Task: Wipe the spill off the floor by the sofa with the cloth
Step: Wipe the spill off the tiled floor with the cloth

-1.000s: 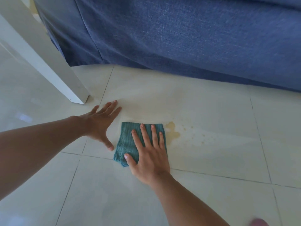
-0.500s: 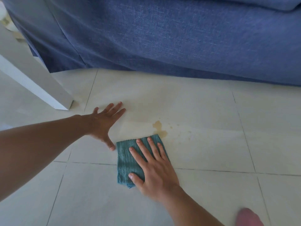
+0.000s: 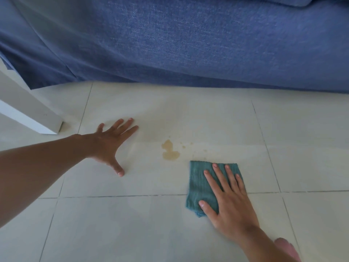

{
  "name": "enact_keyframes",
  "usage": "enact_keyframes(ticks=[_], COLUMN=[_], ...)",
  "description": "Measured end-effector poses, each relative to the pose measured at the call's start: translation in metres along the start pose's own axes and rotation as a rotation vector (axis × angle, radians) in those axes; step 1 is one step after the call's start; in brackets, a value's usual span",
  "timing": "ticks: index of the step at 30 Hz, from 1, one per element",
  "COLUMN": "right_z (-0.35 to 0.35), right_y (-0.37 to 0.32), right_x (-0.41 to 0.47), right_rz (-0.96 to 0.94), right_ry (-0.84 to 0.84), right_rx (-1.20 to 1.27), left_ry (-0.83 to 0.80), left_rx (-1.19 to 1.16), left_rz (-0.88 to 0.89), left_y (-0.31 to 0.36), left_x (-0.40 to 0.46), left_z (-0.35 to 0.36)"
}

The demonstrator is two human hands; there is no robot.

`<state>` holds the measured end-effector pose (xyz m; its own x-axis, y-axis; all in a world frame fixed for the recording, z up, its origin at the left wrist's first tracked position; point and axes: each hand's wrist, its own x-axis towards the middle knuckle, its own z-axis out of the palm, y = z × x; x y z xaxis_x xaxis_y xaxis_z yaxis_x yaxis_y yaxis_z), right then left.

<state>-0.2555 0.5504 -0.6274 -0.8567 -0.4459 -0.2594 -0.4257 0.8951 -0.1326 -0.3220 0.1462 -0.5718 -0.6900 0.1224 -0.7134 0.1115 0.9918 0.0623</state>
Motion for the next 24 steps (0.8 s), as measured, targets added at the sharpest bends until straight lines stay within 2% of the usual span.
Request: enact_keyframes(ticks=[4,10,16,24], right_z=[-0.001,-0.016,-0.031,-0.04], right_y=[-0.001,0.01,0.02,0.023], right_x=[0.011,0.078,0.138,0.17], right_rz=[0.056,0.179,0.183,0.193], right_ry=[0.047,0.11,0.133,0.153], right_rx=[0.019,0.0,-0.009,-0.02], left_ry=[0.002,0.023,0.029,0.048], left_rx=[-0.016,-0.048,-0.103,-0.141], left_rz=[0.007,0.023,0.038,0.047], left_y=[-0.002,-0.005,-0.01,-0.014], left_x=[0.002,0.001,0.004,0.008], left_z=[0.003,0.007,0.009,0.011])
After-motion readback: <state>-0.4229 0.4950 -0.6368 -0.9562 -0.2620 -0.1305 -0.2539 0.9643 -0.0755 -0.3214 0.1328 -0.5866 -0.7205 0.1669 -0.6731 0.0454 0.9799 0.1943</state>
